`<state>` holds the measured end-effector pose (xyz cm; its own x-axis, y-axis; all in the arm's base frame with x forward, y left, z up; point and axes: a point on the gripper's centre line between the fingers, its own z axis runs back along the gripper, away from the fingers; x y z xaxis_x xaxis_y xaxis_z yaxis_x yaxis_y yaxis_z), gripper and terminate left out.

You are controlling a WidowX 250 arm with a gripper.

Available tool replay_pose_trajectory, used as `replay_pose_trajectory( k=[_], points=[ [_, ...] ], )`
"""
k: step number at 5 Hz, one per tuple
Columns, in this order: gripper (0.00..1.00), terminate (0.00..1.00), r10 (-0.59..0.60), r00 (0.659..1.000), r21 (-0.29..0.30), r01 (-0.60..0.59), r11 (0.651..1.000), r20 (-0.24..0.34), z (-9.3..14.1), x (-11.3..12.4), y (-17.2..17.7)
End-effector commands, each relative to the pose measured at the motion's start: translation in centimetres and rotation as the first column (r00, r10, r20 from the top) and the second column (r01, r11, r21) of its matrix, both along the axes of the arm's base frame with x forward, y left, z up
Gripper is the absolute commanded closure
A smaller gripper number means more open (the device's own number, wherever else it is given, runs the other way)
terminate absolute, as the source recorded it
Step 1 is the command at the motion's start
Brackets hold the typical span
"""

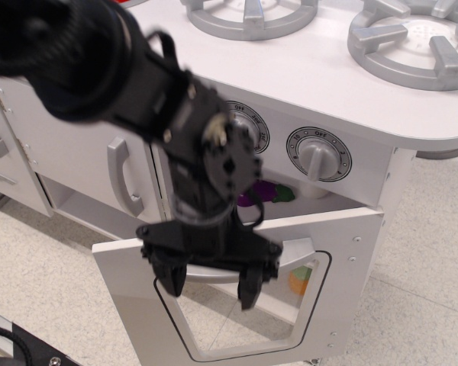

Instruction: Close oven

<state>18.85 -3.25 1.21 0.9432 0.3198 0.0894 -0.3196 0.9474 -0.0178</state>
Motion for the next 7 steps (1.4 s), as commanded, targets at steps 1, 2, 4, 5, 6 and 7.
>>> replay_pose_trajectory(
  k=[1,2,4,5,6,7],
  points=[
    [0.0,0.0,-0.014,1.0,0.016,0.014,1.0,0.01,-3.7,0.9,0.8],
    [0.0,0.0,0.006,0.999,0.025,-0.008,1.0,0.047,-4.0,2.2,1.3],
    [0.0,0.0,0.066,0.985,-0.002,-0.067,0.998,0.157,-2.0,6.2,2.3],
    [0.0,0.0,0.093,0.977,0.017,-0.098,0.995,0.191,-1.8,8.0,2.5],
    [0.0,0.0,0.114,0.974,0.012,-0.119,0.993,0.197,-1.6,8.9,2.5],
    [0.0,0.0,0.117,0.969,0.023,-0.125,0.992,0.216,-1.6,9.1,2.5]
  ],
)
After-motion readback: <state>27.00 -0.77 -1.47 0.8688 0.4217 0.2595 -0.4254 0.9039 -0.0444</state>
